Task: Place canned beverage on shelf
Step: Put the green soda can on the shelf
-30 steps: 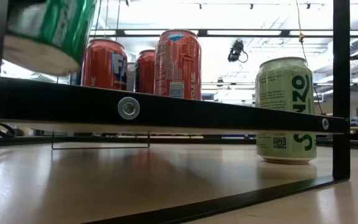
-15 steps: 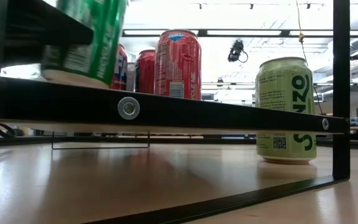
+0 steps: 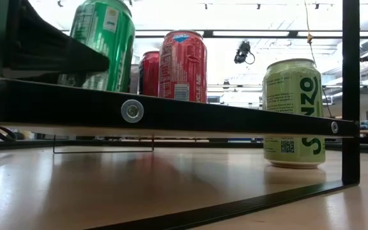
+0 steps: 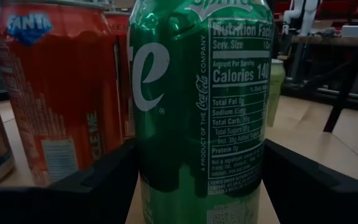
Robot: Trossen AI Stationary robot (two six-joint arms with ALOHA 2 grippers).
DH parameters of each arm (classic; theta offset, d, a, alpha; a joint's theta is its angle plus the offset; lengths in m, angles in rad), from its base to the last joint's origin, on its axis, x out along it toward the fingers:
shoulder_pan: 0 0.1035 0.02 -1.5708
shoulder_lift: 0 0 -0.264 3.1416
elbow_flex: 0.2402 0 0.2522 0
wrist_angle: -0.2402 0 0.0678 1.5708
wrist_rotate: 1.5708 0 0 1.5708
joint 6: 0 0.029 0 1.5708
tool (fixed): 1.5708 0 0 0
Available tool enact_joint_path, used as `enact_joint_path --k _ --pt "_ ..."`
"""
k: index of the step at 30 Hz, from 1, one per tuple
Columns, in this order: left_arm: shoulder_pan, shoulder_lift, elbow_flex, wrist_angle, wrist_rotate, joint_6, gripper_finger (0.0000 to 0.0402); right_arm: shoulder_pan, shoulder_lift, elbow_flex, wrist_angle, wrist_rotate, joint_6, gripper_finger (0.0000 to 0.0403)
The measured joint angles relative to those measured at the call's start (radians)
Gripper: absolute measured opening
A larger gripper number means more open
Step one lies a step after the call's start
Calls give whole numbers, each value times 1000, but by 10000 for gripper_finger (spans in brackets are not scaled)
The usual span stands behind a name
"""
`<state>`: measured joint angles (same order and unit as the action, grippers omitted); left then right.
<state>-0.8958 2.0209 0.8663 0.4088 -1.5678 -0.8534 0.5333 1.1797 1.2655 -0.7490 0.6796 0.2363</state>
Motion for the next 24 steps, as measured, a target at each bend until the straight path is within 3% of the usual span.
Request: enact_joint_path --k 14,24 --pt "35 11 0 -9 15 -10 298 0 0 0 0 -1 4 352" --pt "37 9 1 -10 67 -14 336 0 0 0 0 -17 5 352"
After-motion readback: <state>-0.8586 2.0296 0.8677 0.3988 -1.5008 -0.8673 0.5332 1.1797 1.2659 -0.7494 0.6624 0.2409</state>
